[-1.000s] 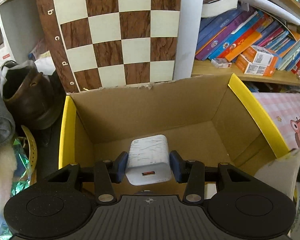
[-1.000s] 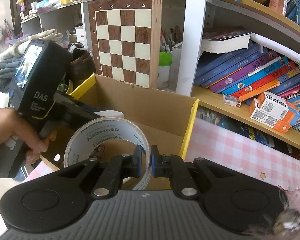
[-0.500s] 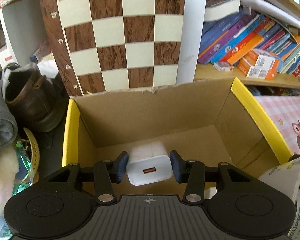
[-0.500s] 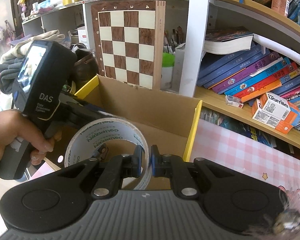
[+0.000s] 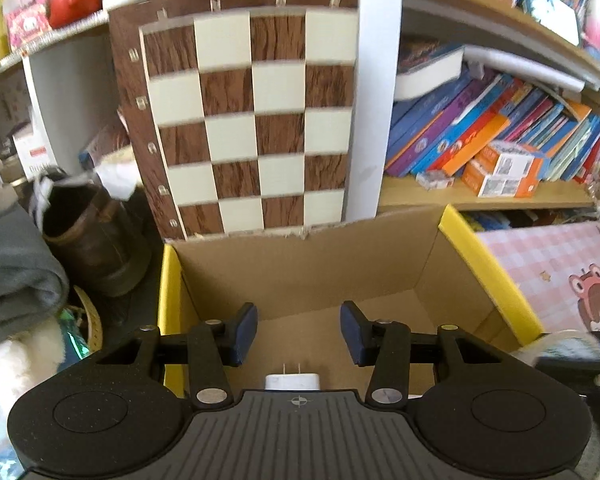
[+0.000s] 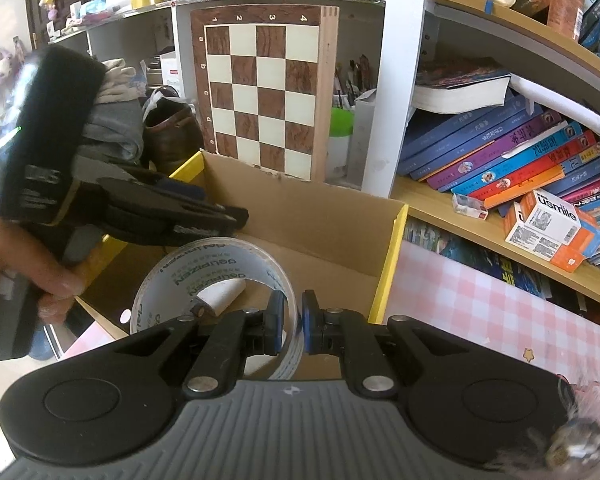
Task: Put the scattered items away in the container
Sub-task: 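Lower the white charger into the yellow box and open the left gripper, then lower the tape roll into the yellow box and open the right gripper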
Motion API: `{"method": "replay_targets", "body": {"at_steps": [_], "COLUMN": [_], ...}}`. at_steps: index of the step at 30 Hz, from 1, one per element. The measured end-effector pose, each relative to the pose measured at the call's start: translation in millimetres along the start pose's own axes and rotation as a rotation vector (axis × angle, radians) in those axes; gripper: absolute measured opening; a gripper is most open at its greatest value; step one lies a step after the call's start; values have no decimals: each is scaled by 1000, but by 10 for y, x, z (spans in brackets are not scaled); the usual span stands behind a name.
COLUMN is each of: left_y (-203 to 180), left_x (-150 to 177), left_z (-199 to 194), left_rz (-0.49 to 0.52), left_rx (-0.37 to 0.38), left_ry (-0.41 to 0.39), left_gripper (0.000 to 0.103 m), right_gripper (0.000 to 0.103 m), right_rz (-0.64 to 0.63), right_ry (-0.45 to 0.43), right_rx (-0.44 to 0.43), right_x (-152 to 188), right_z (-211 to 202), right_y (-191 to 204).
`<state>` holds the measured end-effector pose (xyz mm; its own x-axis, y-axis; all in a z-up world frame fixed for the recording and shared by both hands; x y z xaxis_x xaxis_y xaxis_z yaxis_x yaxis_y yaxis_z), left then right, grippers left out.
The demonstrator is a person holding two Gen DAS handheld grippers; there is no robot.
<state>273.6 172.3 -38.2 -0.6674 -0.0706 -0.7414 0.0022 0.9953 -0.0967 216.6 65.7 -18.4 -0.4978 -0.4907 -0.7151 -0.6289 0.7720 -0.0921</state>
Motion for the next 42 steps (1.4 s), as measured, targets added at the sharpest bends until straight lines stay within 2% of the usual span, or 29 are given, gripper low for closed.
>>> {"method": "replay_targets", "body": {"at_steps": [8,14,18,24,27,42], "left_y": [-35,-24,21,90,108,118], "left_x": [-68,-44,-23,5,27,196], "left_z": [-379,-574,-630,-659,-671,-713], "left_rz": [-1,-2,-2,-6,-12,-28], "left_rx": [1,-25,-46,-82,-92,-78], "left_ry": [-71,-98,-101,-95,-92,-63], "left_gripper": [48,56,62,81,87,89], "right_gripper": [10,10,10,10,10,10], "right_rz": [-19,-11,-2,6,1,-69], "right_ry": [-2,-1,9,30,34,126], "right_rx": [-16,-31,-41,-39,-33,-4], "right_x": [-41,-94,-130,-174,-219,-296], "right_z": [-19,-2,43,162,227,722], "right_y": [71,80,68,12,-26,-153]}}
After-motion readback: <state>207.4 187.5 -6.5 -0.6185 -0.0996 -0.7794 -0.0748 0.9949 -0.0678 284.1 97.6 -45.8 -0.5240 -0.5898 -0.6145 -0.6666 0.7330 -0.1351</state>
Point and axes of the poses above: each gripper's, at about its wrist camera, not at the fingertips, and z roughly the way its jaws point, y to its left, x to its underside, the point moved 10 cm from there along z, roughly the way its jaws point, and after that the axes turned 7 degrees about -z, right-handed, at the moved point
